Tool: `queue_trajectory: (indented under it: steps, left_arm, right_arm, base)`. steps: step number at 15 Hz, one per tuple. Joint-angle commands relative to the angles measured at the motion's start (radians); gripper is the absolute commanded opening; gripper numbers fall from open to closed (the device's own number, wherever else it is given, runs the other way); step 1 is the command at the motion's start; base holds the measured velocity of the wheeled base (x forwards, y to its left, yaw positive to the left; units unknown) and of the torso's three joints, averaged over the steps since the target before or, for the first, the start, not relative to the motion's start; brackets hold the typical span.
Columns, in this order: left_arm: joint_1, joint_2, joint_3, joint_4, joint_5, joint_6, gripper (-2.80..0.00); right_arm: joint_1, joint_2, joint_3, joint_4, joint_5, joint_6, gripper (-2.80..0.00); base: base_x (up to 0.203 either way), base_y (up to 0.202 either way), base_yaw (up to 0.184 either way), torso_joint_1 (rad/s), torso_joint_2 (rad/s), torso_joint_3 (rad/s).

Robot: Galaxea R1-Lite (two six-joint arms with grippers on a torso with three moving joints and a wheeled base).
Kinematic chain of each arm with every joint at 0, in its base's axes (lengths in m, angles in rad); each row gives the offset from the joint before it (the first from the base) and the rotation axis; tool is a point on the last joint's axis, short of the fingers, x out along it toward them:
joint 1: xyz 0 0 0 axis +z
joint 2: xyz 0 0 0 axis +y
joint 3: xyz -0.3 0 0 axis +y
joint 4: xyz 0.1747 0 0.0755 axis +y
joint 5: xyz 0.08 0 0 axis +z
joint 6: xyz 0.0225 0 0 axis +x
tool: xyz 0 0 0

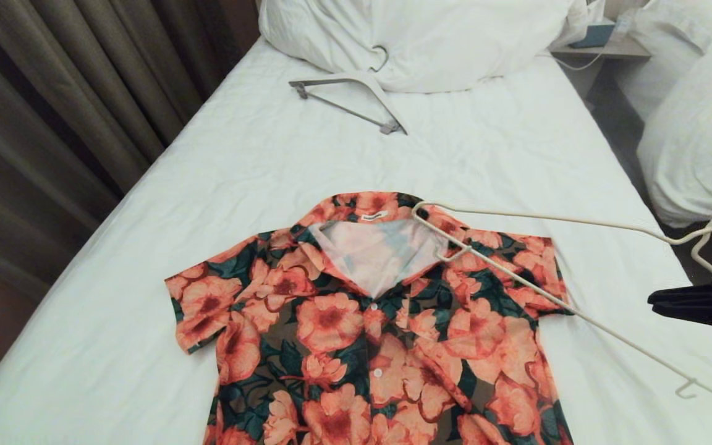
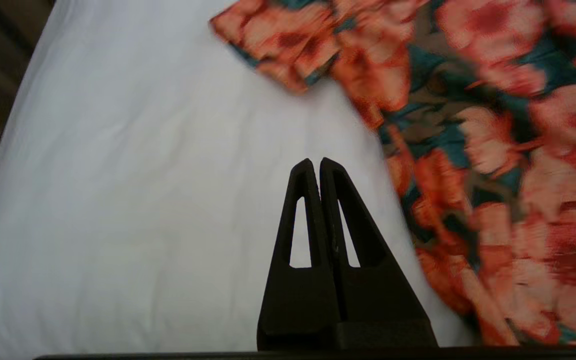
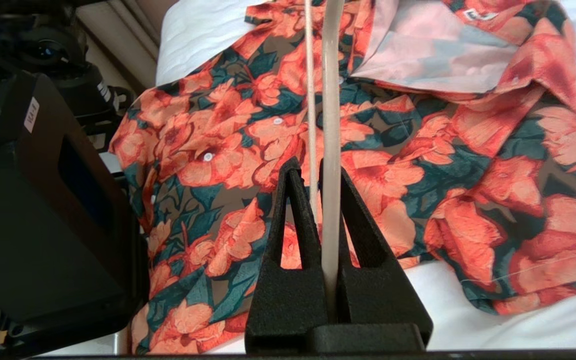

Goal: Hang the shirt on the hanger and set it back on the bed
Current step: Lift the shirt and hanger

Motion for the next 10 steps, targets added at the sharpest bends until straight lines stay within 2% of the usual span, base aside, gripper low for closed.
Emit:
queue_trajectory:
  steps: [1, 3, 6, 8, 10]
  left_arm:
    - [-0.001, 0.135, -0.067, -0.001, -0.047, -0.022, -2.8]
    - [-0.007, 0.367, -0.137, -0.028, -0.107, -0.089, -2.8]
    - [-0.041, 0.712, -0.197, -0.165, -0.237, -0.162, -2.8]
    - [-0.108, 0.943, -0.241, -0.291, -0.297, -0.233, -2.8]
    - [-0.199, 1.158, -0.292, -0.434, -0.317, -0.289, -2.8]
  right_arm:
    - [-0.004, -0.021, -0.007, 0.002, 0.008, -0.001, -2.8]
    - [0.001, -0.027, -0.017, 0.002, 0.008, 0.009, -2.8]
    - [0.031, -0.027, -0.054, 0.002, 0.008, 0.026, -2.8]
    - [0.056, -0.026, -0.066, 0.002, 0.008, 0.033, -2.8]
    - [0.058, -0.028, -0.076, 0.002, 0.007, 0.037, -2.8]
  base:
    - [0.0, 0.0, 0.0, 0.0, 0.0, 0.0]
    - [0.0, 0.0, 0.0, 0.0, 0.0, 0.0]
    - [0.0, 0.0, 0.0, 0.0, 0.0, 0.0]
    - [0.0, 0.0, 0.0, 0.0, 0.0, 0.0]
    - [0.0, 0.0, 0.0, 0.0, 0.0, 0.0]
